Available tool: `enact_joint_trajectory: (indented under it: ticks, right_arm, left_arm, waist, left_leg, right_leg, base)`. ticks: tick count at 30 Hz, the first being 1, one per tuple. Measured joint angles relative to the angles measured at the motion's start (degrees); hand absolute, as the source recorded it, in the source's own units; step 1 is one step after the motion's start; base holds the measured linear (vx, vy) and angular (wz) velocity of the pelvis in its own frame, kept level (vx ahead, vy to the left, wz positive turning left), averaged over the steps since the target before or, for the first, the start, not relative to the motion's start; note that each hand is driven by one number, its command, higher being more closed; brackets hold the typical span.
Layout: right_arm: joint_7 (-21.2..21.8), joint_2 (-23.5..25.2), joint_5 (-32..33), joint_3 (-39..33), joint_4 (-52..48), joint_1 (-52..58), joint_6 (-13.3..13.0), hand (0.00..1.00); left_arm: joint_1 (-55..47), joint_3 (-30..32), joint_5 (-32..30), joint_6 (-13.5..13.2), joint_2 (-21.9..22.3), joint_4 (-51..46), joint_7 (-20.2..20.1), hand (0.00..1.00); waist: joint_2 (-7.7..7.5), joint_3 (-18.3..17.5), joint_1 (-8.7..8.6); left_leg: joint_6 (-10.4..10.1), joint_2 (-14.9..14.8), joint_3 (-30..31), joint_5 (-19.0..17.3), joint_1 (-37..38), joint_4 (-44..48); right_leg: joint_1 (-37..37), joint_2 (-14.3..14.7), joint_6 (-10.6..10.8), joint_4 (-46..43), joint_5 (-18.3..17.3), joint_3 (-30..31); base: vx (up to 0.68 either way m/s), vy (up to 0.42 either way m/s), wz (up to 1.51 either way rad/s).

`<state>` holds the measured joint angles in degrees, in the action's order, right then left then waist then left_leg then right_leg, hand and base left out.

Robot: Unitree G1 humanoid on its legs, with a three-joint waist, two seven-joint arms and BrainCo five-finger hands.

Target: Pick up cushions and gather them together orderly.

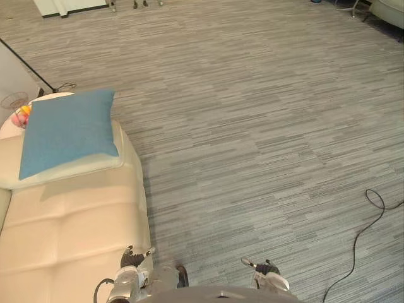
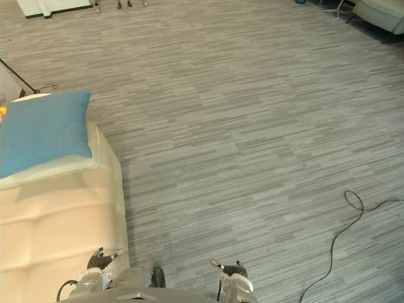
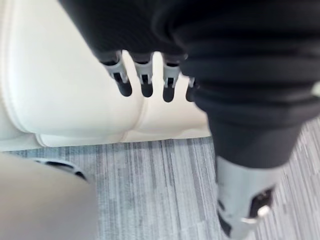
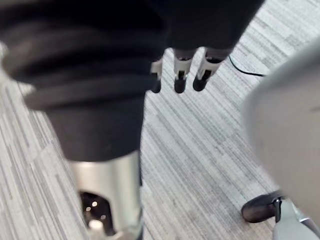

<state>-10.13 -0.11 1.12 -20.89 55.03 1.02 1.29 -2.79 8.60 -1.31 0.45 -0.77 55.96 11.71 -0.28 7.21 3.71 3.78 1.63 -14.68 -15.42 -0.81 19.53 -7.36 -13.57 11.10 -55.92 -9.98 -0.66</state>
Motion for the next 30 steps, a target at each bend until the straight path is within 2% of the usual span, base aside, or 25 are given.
enact_joint_trajectory:
  ticks: [1, 3, 5, 6, 7, 8, 10, 11, 12, 13, 14, 15, 16, 17, 18, 19, 20, 22, 23, 24, 25, 27, 28, 29, 30]
  right_arm:
    - [0.0, -0.6, -0.5, 0.0, 0.0, 0.4, 0.0, 0.0]
    - [0.0, -0.9, -0.6, 0.0, 0.2, 0.5, 0.0, 0.0]
    - [0.1, -1.0, -0.5, -0.1, 0.0, 0.2, -0.3, 0.0]
    - [0.1, -1.2, -0.4, -0.4, -0.1, -0.4, -0.4, 0.0]
    - [0.1, -1.5, -0.4, -1.0, -0.1, -1.6, -0.5, 0.0]
    - [0.1, -1.5, -0.4, -1.4, 0.1, -2.0, -0.3, 0.0]
    - [0.1, -1.0, -0.4, -2.7, 0.2, -2.0, -0.3, 0.0]
    - [0.1, -1.6, -0.4, -3.8, -0.1, -2.2, -0.1, 0.0]
    - [0.1, -2.8, -0.7, -4.4, 0.0, -1.9, 0.0, 0.0]
    - [0.2, -3.0, -0.7, -5.0, 0.0, -2.0, 0.0, 0.0]
    - [0.1, -3.5, -0.8, -6.0, 0.0, -2.0, 0.1, 0.0]
    - [0.1, -3.6, -0.7, -6.6, -0.1, -1.9, 0.2, 0.0]
    - [0.0, -3.6, -0.7, -6.6, 0.0, -1.8, 0.2, 0.0]
    - [-0.2, -3.7, -0.5, -6.5, 0.0, -1.4, 0.2, 0.0]
    - [-0.4, -3.7, -0.4, -6.2, 0.1, -0.6, 0.1, 0.0]
    - [-0.4, -3.7, -0.4, -5.7, 0.6, -0.7, 0.2, 0.0]
    - [-0.4, -3.8, -0.3, -4.9, 1.3, -0.7, 0.2, 0.0]
    - [-0.4, -3.7, 0.7, -2.1, 2.7, -1.2, 0.5, 0.0]
    - [-0.4, -3.5, 1.0, -1.9, 3.3, -1.4, 0.9, 0.0]
    - [-0.4, -3.2, 1.0, -2.1, 3.5, -1.5, 1.2, 0.0]
    - [-0.4, -3.2, 1.2, -2.5, 4.2, -1.6, 1.3, 0.0]
    - [-0.4, -3.5, 1.3, -2.5, 4.4, -1.4, 1.3, 0.0]
    - [-0.4, -3.7, 1.3, -2.4, 4.4, -1.1, 1.3, 0.0]
    - [-0.4, -3.2, 1.3, -2.3, 4.4, -1.3, 1.4, 0.0]
    - [-0.4, -2.8, 1.3, -2.2, 4.5, -1.4, 1.4, 0.0]
  left_arm:
    - [-0.4, -1.2, 0.0, 0.3, -0.4, 0.7, 0.0, 0.0]
    - [-0.1, -2.1, 0.0, 0.5, -0.9, 1.6, 0.0, 0.0]
    - [0.1, -2.2, 0.0, 0.6, -0.8, 2.2, -0.1, 0.0]
    - [0.7, -2.2, 0.0, 0.7, -0.5, 2.3, -0.1, 0.0]
    - [1.2, -2.1, 0.0, 0.7, -0.2, 2.7, -0.1, 0.0]
    - [1.2, -2.0, 0.0, 0.7, -0.3, 3.2, -0.2, 0.0]
    - [1.4, -1.6, 0.0, 0.7, -0.7, 3.3, -0.7, 0.0]
    - [1.5, 0.4, 0.0, 0.8, -0.4, 3.6, -0.9, 0.0]
    - [0.9, 2.5, 0.0, 0.7, 1.1, 4.4, -1.0, 0.0]
    - [1.0, 3.3, 0.0, 0.8, 1.8, 4.4, -1.0, 0.0]
    - [0.7, 4.3, -0.1, 0.7, 2.9, 4.2, -1.0, 0.0]
    - [0.5, 5.1, 0.0, 0.7, 3.6, 3.9, -1.1, 0.0]
    - [0.5, 5.0, 0.0, 0.7, 3.6, 3.6, -1.1, 0.0]
    - [0.7, 4.9, 0.0, 0.7, 3.6, 3.1, -1.1, 0.0]
    - [0.8, 4.6, 0.1, 0.7, 3.5, 2.5, -1.2, 0.0]
    - [0.8, 3.9, 0.1, 0.7, 3.1, 1.4, -1.2, 0.0]
    - [0.9, 3.1, 0.1, 0.7, 2.8, 0.9, -1.3, 0.0]
    - [0.9, 1.3, 0.1, 0.6, 1.9, -0.4, -1.3, 0.0]
    - [0.9, 1.2, 1.1, 0.6, 1.9, -1.0, -1.3, 0.0]
    - [0.9, 1.2, 1.4, 0.5, 2.0, -1.3, -1.3, 0.0]
    - [0.9, 0.7, 1.5, 0.5, 1.9, -1.4, -1.2, 0.0]
    - [0.7, -0.4, 1.3, 0.5, 1.9, -1.2, -0.9, 0.0]
    - [0.6, -0.7, 1.4, 0.4, 1.9, -1.4, -0.9, 0.0]
    - [0.9, -0.9, 1.1, 0.5, 1.2, -1.2, -1.0, 0.0]
    - [0.9, -0.9, 1.1, 0.5, 0.7, -1.3, -1.0, 0.0]
  waist:
    - [0.77, 0.3, -0.72]
    - [0.8, 0.5, -1.09]
    - [0.91, 0.6, -2.0]
    - [1.22, 0.8, -2.71]
    - [1.76, 1.8, -3.09]
    - [1.39, 2.3, -3.25]
    - [0.27, 2.9, -3.6]
    - [0.62, 3.6, -4.1]
    - [2.88, 3.1, -3.92]
    - [3.5, 3.2, -3.77]
    - [5.12, 2.7, -3.56]
    - [5.89, 2.2, -3.77]
    - [5.99, 2.2, -3.86]
    - [6.55, 2.6, -4.31]
    - [6.77, 3.0, -3.64]
    - [6.03, 3.7, -2.95]
    - [5.72, 3.9, -2.73]
    - [5.08, 3.8, -2.0]
    - [4.99, 3.9, -1.63]
    - [4.85, 4.0, -1.37]
    - [4.59, 4.0, -1.26]
    - [5.02, 3.7, -1.35]
    - [4.98, 3.5, -0.4]
    - [3.22, 3.2, -0.22]
    - [2.89, 2.7, -0.36]
  left_leg:
    - [0.0, -0.1, 0.5, 0.0, 5.2, -3.3]
    - [-0.1, -0.9, 0.6, 0.0, 11.4, -8.3]
    - [-0.1, -1.5, 1.2, 0.0, 12.9, -9.9]
    - [-0.7, -2.4, 2.2, -0.5, 14.0, -11.2]
    - [-2.0, -3.7, 3.0, -1.4, 15.4, -12.6]
    - [-2.5, -4.1, 3.9, -1.7, 16.3, -13.5]
    - [-3.8, -3.7, 6.2, -3.1, 18.1, -14.8]
    - [-2.2, -4.8, 8.6, -6.0, 21.1, -14.7]
    - [-1.6, -6.4, 11.3, -5.9, 21.4, -11.7]
    - [-2.0, -7.2, 12.1, -5.6, 20.8, -9.3]
    - [-2.6, -9.1, 13.8, -4.9, 17.9, -2.6]
    - [-4.3, -10.2, 15.6, -2.4, 13.1, 7.4]
    - [-4.9, -10.5, 16.0, -1.3, 11.7, 10.6]
    - [-7.9, -12.6, 18.0, 5.8, 5.3, 23.9]
    - [-8.2, -15.4, 16.0, 7.4, -0.3, 36.7]
    - [-7.2, -16.8, 12.8, 6.7, -3.0, 42.0]
    - [-6.5, -17.0, 10.8, 6.1, -4.7, 43.3]
    - [-4.9, -16.3, 4.3, 3.9, -9.8, 40.4]
    - [-4.9, -15.5, 1.8, 2.5, -11.9, 35.7]
    - [-5.2, -14.5, 0.0, 1.9, -12.5, 30.6]
    - [-5.4, -12.2, -3.2, 2.2, -12.2, 18.2]
    - [-5.8, -9.2, -6.5, 6.9, -10.9, 0.0]
    - [-4.5, -7.5, -6.5, 16.3, -9.9, -7.0]
    - [-1.5, -5.2, -6.6, 17.2, -9.5, -9.0]
    - [-1.2, -4.1, -6.3, 16.7, -9.2, -9.5]
  right_leg:
    - [-2.7, 0.2, -2.5, -5.1, -1.6, -3.4]
    - [-6.7, 1.6, -6.7, -0.2, -5.3, -8.5]
    - [-9.8, 2.8, -7.3, 8.7, -5.6, -11.0]
    - [-12.2, 3.9, -8.0, 16.4, -4.6, -11.8]
    - [-14.2, 5.6, -8.1, 27.3, -0.2, -11.5]
    - [-14.5, 6.2, -7.1, 37.3, 5.0, -10.0]
    - [-14.6, 5.5, -5.6, 46.6, 9.6, -6.5]
    - [-15.2, 6.0, -5.0, 41.9, 14.2, -4.8]
    - [-17.0, 7.1, -5.3, 34.4, 14.0, -5.0]
    - [-17.2, 7.5, -7.0, 32.7, 12.6, -5.4]
    - [-16.9, 8.2, -8.2, 31.0, 10.3, -6.6]
    - [-16.0, 8.9, -8.6, 30.1, 7.9, -8.0]
    - [-15.5, 9.0, -8.8, 30.1, 7.4, -8.4]
    - [-12.2, 9.8, -9.7, 31.2, 5.6, -10.5]
    - [-7.4, 11.1, -11.2, 32.9, 4.1, -12.2]
    - [-3.4, 11.5, -11.6, 34.6, 3.1, -12.9]
    - [-0.9, 11.5, -12.1, 36.2, 2.5, -13.4]
    - [7.0, 10.9, -11.7, 42.6, 1.9, -15.6]
    - [9.6, 10.3, -11.4, 44.8, 1.9, -16.7]
    - [11.0, 9.6, -10.8, 45.8, 1.9, -17.7]
    - [13.1, 8.2, -9.3, 47.0, 1.8, -19.4]
    - [15.7, 7.4, -7.5, 48.6, 0.9, -21.9]
    - [17.7, 7.5, -6.1, 49.4, 0.2, -22.6]
    - [18.5, 6.4, -5.3, 50.0, -0.1, -22.5]
    - [18.6, 5.7, -5.3, 49.9, -0.1, -22.4]
  base:
    - [0.42, 0.04, 0.15]
    - [0.41, -0.016, 0.08]
    - [0.31, -0.072, 0.17]
    - [0.4, -0.154, 0.32]
    - [0.5, -0.235, 0.4]
    - [0.43, -0.247, 0.39]
    - [0.41, -0.287, 0.6]
    - [0.68, -0.444, 0.65]
    - [0.6, -0.375, 0.4]
    - [0.49, -0.315, 0.09]
    - [0.42, -0.293, 0.1]
    - [0.52, -0.364, 0.13]
    - [0.53, -0.318, 0.41]
    - [0.54, -0.272, 0.52]
    - [0.63, -0.288, 0.6]
    - [0.52, -0.217, 0.42]
    - [0.47, -0.161, 0.48]
    - [0.46, -0.096, 0.58]
    - [0.39, -0.036, 0.49]
    - [0.38, 0.016, 0.62]
    - [0.3, 0.041, 0.64]
    - [0.39, 0.099, 0.62]
    - [0.52, 0.135, 0.45]
    - [0.45, 0.108, 0.4]
    - [0.37, 0.067, 0.43]
